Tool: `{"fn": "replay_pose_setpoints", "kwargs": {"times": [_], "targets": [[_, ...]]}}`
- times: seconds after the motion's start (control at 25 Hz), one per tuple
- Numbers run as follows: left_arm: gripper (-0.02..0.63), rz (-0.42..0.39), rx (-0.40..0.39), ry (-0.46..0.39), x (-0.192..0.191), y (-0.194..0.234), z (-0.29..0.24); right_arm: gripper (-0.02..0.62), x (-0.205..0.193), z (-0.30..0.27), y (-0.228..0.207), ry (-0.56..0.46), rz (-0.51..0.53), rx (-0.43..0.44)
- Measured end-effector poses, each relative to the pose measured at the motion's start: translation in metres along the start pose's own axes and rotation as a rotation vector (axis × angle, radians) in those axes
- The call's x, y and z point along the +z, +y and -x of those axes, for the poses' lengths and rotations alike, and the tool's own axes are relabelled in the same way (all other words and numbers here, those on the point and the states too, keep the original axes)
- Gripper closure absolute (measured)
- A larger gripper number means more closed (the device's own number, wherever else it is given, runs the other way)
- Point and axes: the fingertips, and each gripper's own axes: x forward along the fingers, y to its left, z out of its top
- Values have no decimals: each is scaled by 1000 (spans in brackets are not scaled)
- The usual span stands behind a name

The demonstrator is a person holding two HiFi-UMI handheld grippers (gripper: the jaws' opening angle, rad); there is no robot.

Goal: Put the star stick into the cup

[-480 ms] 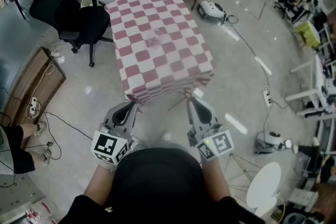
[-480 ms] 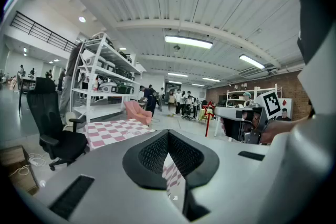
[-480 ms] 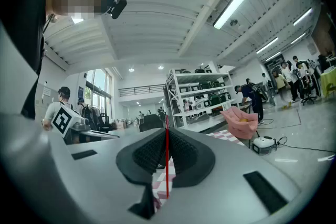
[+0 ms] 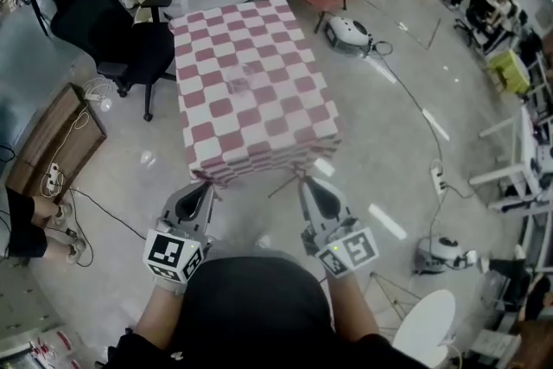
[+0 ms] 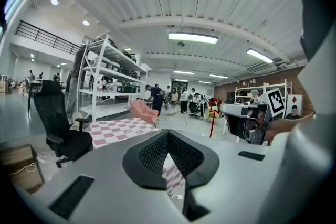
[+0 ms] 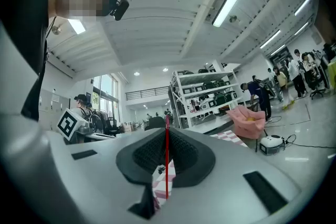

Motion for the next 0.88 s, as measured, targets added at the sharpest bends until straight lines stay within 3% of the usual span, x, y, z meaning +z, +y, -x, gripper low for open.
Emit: {"fn": "replay_pose_setpoints", "kwargs": {"times": [0.4, 0.88], "targets": [[565, 2, -3, 24, 0, 20, -41, 568, -5, -32, -39, 15, -12, -13], [565, 14, -82, 3, 32, 123, -122, 568, 7, -159, -73, 22, 20, -68]]}}
